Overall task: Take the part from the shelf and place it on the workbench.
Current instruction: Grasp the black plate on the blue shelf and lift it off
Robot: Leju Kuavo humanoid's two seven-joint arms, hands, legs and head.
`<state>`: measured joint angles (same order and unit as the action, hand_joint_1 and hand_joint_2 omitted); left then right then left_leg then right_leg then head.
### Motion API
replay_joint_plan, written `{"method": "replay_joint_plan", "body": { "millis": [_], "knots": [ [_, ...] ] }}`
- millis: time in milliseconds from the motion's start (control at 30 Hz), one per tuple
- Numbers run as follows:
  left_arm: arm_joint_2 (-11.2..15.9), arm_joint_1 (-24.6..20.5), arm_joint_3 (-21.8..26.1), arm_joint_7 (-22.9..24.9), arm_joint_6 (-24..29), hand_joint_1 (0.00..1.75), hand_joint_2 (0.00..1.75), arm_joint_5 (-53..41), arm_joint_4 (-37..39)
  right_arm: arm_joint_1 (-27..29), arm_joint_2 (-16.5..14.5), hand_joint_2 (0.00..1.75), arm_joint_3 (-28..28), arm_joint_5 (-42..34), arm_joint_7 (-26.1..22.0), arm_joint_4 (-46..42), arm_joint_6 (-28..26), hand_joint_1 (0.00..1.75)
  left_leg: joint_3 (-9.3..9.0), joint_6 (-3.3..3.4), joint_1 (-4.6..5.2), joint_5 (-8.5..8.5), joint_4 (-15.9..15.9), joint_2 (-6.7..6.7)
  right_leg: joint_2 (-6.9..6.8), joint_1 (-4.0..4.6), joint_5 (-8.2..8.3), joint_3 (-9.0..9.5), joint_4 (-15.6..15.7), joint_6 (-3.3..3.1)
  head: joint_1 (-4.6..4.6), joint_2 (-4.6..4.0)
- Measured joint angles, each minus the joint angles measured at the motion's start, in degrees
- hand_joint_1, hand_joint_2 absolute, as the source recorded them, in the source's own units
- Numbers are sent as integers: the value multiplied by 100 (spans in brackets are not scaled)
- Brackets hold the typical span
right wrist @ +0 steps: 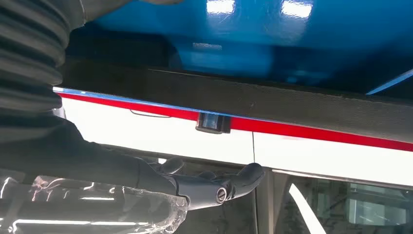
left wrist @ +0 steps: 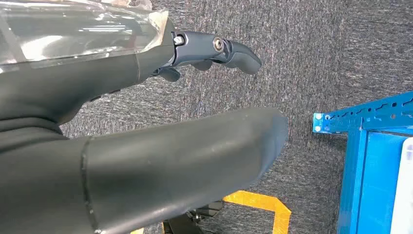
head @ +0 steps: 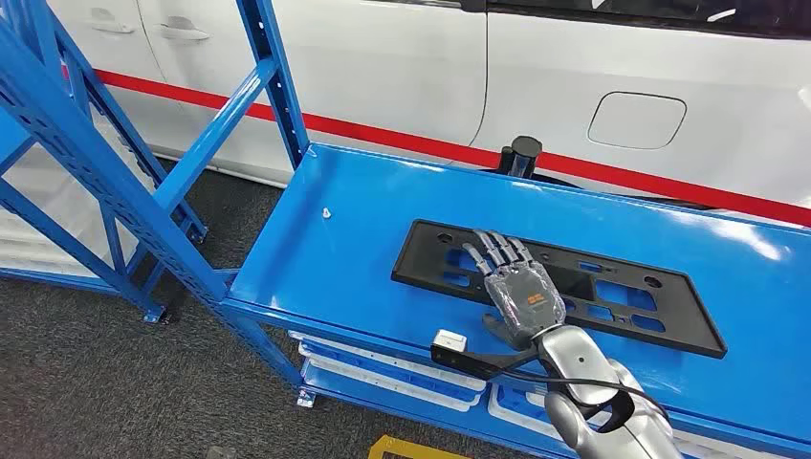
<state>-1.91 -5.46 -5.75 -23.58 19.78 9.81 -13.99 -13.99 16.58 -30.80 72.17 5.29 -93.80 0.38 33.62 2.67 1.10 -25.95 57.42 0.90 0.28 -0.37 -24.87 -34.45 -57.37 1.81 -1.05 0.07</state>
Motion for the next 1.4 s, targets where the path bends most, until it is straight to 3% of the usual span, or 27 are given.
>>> {"method": "replay_joint_plan", "body": {
  "millis": [500, 633, 667, 933, 1200, 1400],
  "knots": [
    [3, 4, 24, 16, -38, 0, 0, -129, 0, -214, 30, 175, 195, 345, 302, 491, -73, 0, -28, -1, 1, -2, 0, 0, 0, 0, -1, 27, 2, -1, 0, 0],
    [3, 1, 41, 67, -44, 0, 0, -240, 0, -337, 108, 175, 338, 667, 565, 912, -381, 169, -48, -3, 2, -5, 0, 2, 0, 0, -5, 47, 5, -6, 1, 0],
    [3, 0, 53, 79, -44, 0, 0, -270, 0, -355, 152, 175, 377, 802, 640, 1036, -488, 174, -50, -3, 3, -5, 0, 4, 0, 0, -6, 49, 5, -6, 1, 0],
    [14, -3, 155, 94, -50, 0, 0, -374, 0, -360, 426, 175, 614, 1320, 836, 1654, -939, 175, -59, -3, 3, -6, 2, -1, 1, 0, -5, 59, 5, -6, 1, 0],
    [47, 4, 255, 74, -46, 0, 0, -333, 1, -463, 415, 175, 711, 1315, 806, 1817, -971, 175, -61, -5, 1, -6, 1, -1, 0, 0, -5, 61, 4, -6, 1, 0],
    [57, 49, 386, -81, 25, 0, 0, -304, 6, -472, 369, 175, 795, 1124, 727, 1910, -1301, 175, -56, -5, 1, -6, 1, 0, 0, 0, -5, 59, 3, -7, 1, 0]
  ]
}}
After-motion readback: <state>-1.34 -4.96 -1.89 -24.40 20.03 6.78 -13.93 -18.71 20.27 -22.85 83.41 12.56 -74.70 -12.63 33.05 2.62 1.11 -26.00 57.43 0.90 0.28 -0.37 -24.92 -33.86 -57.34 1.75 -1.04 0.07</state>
